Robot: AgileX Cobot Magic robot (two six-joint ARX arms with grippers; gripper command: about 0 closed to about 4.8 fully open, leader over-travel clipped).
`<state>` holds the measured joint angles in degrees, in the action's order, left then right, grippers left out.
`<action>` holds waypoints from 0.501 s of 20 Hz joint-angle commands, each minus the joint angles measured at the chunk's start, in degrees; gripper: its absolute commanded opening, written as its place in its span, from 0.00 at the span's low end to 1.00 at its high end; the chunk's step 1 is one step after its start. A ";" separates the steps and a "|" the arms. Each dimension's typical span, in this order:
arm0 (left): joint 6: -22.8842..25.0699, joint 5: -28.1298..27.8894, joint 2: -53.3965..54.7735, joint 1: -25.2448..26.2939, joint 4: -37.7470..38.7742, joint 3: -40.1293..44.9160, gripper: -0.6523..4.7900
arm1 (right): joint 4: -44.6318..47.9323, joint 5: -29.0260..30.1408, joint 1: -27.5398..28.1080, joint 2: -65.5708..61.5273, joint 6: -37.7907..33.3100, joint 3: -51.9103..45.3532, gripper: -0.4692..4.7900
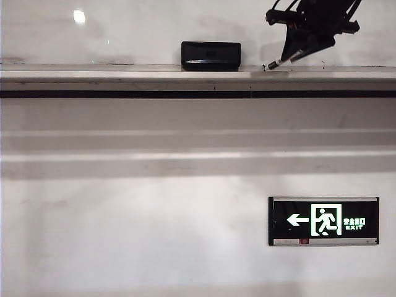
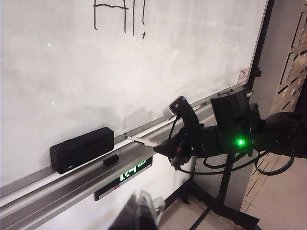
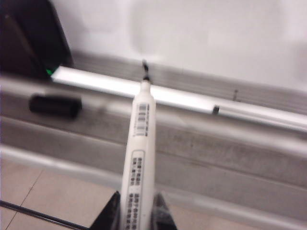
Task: Take a marker from the whiteboard tray, write "Hi!" on the whiteboard, and then put the marker back vertically into the whiteboard tray.
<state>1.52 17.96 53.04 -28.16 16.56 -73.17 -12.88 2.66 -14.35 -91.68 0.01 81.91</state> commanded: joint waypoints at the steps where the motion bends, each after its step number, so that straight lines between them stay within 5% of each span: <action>1: 0.15 0.26 -0.11 0.04 -0.81 -0.26 0.11 | -0.15 -0.17 -0.07 0.07 0.02 0.31 0.09; 10: 0.15 0.13 -0.11 0.04 -0.79 -0.26 0.11 | 1.90 -0.13 -0.02 -1.46 -0.46 0.35 0.09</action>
<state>1.52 17.96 53.06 -28.14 16.56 -73.17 -12.34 2.74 -14.33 -93.01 -0.21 82.13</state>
